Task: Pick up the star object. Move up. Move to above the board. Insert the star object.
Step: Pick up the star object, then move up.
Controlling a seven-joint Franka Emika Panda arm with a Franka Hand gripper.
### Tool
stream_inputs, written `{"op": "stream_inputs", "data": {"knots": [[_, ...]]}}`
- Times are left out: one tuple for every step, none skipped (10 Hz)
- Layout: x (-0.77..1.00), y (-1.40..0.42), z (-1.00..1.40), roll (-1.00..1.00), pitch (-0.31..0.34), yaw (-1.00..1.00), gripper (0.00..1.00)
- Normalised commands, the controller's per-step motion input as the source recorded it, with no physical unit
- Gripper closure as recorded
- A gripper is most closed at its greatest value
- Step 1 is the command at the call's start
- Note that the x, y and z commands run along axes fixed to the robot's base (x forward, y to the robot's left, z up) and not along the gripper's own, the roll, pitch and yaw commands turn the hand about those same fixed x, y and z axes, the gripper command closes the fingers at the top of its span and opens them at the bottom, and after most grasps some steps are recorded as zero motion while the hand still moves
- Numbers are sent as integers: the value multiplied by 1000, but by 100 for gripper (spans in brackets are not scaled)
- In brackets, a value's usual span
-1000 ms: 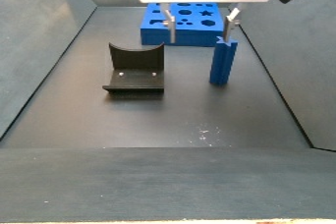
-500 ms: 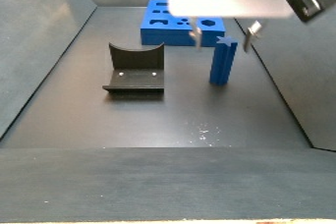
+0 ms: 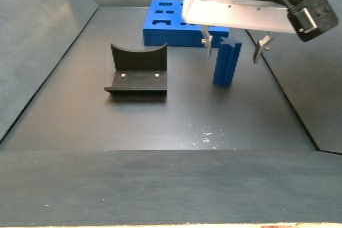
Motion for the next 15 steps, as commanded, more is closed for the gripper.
{"op": "stream_inputs", "data": {"knots": [[0, 0, 0, 0, 0, 0, 100], [11, -11, 0, 0, 0, 0, 100], [0, 0, 0, 0, 0, 0, 100], [0, 0, 0, 0, 0, 0, 100], [0, 0, 0, 0, 0, 0, 100], [0, 0, 0, 0, 0, 0, 100], [0, 0, 0, 0, 0, 0, 100], [0, 0, 0, 0, 0, 0, 100], [0, 0, 0, 0, 0, 0, 100], [0, 0, 0, 0, 0, 0, 100], [0, 0, 0, 0, 0, 0, 100], [0, 0, 0, 0, 0, 0, 100], [0, 0, 0, 0, 0, 0, 100], [0, 0, 300, 0, 0, 0, 100], [-6, -6, 299, -1, 2, -3, 100]]}}
